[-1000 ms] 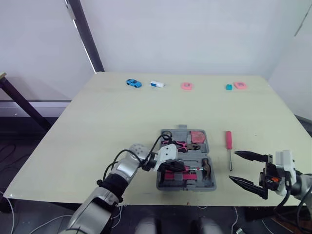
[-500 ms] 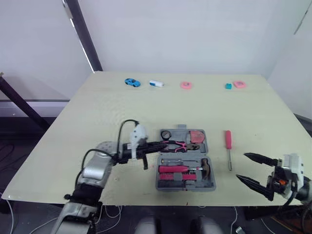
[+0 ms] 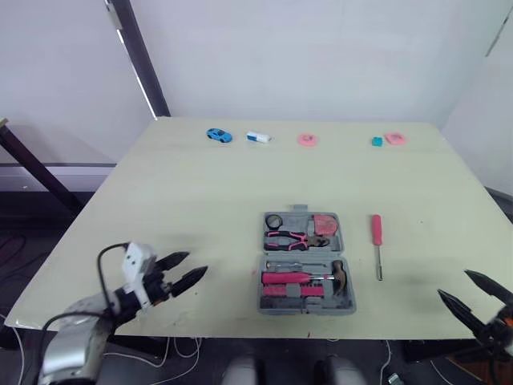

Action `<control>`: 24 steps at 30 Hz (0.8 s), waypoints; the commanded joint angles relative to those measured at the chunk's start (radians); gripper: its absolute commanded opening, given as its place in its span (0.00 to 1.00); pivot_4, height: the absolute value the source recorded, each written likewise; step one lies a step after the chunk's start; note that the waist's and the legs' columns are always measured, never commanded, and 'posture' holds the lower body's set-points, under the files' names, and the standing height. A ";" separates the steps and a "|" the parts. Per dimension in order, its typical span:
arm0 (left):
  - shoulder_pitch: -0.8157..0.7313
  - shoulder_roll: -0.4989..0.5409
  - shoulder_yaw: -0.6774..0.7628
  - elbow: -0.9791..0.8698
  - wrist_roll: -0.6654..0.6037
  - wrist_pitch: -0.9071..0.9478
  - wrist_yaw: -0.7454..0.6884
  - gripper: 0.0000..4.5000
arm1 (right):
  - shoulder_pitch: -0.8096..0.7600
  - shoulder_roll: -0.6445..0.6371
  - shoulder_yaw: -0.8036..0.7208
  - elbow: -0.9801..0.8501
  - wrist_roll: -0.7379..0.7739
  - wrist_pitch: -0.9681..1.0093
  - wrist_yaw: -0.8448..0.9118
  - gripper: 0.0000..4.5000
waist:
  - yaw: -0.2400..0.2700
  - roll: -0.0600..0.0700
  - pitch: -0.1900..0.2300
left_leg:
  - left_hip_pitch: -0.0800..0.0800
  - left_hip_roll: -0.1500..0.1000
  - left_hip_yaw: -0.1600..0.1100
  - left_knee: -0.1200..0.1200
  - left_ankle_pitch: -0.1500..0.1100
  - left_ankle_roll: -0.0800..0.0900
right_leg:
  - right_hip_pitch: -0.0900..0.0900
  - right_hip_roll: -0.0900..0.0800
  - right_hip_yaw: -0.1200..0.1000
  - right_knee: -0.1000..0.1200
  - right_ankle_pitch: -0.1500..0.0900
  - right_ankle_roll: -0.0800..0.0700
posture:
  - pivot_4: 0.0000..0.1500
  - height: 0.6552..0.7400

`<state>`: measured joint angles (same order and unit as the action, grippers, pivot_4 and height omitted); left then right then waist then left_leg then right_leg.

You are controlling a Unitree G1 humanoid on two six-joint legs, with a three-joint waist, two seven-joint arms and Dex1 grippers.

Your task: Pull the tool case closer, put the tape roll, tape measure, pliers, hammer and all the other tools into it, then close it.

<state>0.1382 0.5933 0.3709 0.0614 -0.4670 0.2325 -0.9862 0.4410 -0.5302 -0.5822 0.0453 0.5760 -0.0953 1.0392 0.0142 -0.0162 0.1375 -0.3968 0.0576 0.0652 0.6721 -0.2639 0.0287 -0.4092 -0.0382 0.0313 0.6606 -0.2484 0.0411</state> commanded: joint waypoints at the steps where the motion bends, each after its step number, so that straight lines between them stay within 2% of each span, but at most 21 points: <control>1: 0.046 0.003 0.072 -0.037 -0.036 -0.035 0.009 0.98 | 0.022 0.013 -0.066 0.023 0.034 -0.034 -0.004 1.00 | -0.002 0.000 0.000 | 0.000 0.000 0.000 0.000 0.000 0.000 | 0.000 0.000 0.000 0.000 0.000 0.000 | 1.00 1.00; 6: 0.082 0.006 0.083 -0.029 -0.040 -0.056 -0.001 0.98 | 0.037 0.018 -0.094 0.072 0.045 -0.048 0.006 1.00 | -0.003 0.000 0.000 | 0.001 0.000 0.004 -0.002 0.000 0.000 | -0.002 -0.001 0.004 0.000 0.000 0.000 | 1.00 1.00; 11: 0.028 0.022 0.053 -0.005 -0.033 -0.069 -0.014 0.98 | 0.007 0.012 -0.061 0.064 0.031 -0.040 0.002 1.00 | -0.003 0.000 0.000 | 0.001 0.001 0.005 -0.002 0.000 0.000 | -0.002 -0.001 0.005 0.000 0.000 0.000 | 1.00 1.00; 15: -0.022 0.033 0.030 -0.004 -0.036 -0.071 -0.041 0.98 | -0.035 0.020 -0.016 0.002 0.021 -0.020 -0.033 1.00 | -0.005 0.000 0.000 | 0.001 0.000 0.006 -0.002 0.000 0.000 | -0.003 -0.001 0.005 0.000 0.000 0.000 | 1.00 1.00; 21: -0.107 0.083 -0.029 -0.034 -0.039 -0.064 -0.120 0.98 | -0.115 0.050 0.050 -0.166 0.101 0.141 -0.160 1.00 | -0.007 0.000 0.000 | 0.001 0.000 0.007 -0.003 0.000 0.000 | -0.003 0.000 0.006 0.000 0.000 0.000 | 1.00 1.00; 24: -0.173 0.117 -0.060 -0.049 -0.060 -0.032 -0.163 0.98 | -0.160 0.047 0.113 -0.215 0.064 0.201 -0.226 1.00 | -0.004 -0.001 0.001 | 0.001 0.000 0.006 -0.003 0.000 0.000 | -0.004 0.001 0.006 0.000 0.000 0.000 | 1.00 1.00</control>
<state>-0.0168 0.6877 0.3165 0.0580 -0.5018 0.1950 -1.1184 0.2875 -0.4800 -0.4833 -0.1231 0.6467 0.0781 0.8489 0.0102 -0.0176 0.1390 -0.3960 0.0573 0.0716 0.6696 -0.2640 0.0286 -0.4128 -0.0370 0.0374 0.6608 -0.2480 0.0410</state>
